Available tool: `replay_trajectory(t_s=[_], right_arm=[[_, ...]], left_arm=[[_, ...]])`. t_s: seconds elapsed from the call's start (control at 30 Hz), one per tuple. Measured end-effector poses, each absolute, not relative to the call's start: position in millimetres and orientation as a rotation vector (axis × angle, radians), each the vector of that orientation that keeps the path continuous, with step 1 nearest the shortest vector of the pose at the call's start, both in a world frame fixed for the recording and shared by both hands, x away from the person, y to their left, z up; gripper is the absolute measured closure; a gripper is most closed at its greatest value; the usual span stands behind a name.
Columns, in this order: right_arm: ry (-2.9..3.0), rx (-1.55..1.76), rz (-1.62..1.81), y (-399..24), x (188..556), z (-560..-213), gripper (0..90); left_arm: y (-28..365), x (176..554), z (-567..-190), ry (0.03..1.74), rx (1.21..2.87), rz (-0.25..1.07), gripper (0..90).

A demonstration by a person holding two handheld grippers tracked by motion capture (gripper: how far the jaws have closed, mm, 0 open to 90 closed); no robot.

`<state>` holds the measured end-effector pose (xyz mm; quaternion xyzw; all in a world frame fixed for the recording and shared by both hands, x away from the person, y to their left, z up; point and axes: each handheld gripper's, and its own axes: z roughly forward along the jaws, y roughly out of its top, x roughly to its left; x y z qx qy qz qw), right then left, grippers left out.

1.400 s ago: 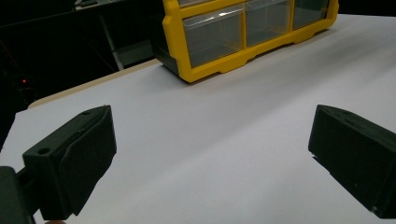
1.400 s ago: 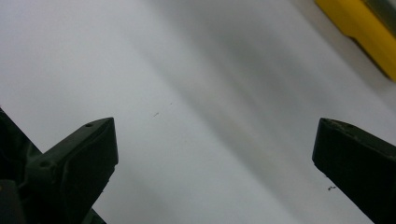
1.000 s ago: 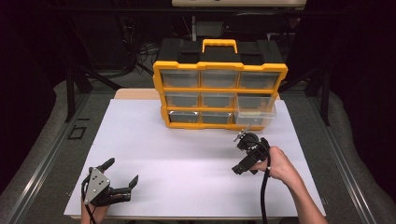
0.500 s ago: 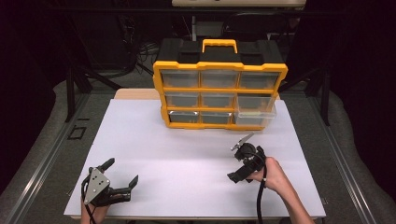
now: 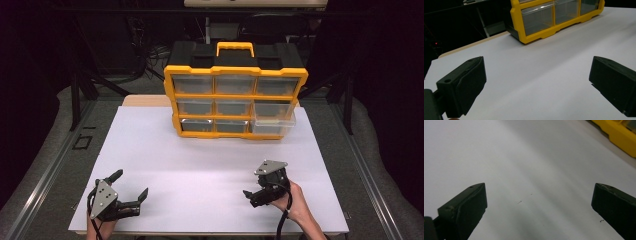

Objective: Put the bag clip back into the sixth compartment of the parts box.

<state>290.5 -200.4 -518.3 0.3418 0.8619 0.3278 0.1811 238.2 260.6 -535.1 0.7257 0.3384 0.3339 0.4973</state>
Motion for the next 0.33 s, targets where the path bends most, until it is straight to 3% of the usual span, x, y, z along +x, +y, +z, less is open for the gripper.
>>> replay_trajectory(t_s=[0.33], right_arm=[[2.206,0.909,1.127,-217.3,254.8,-522.6,0.0]], left_arm=[[260.5,238.7,-534.9,0.814,1.763,0.810,0.9]])
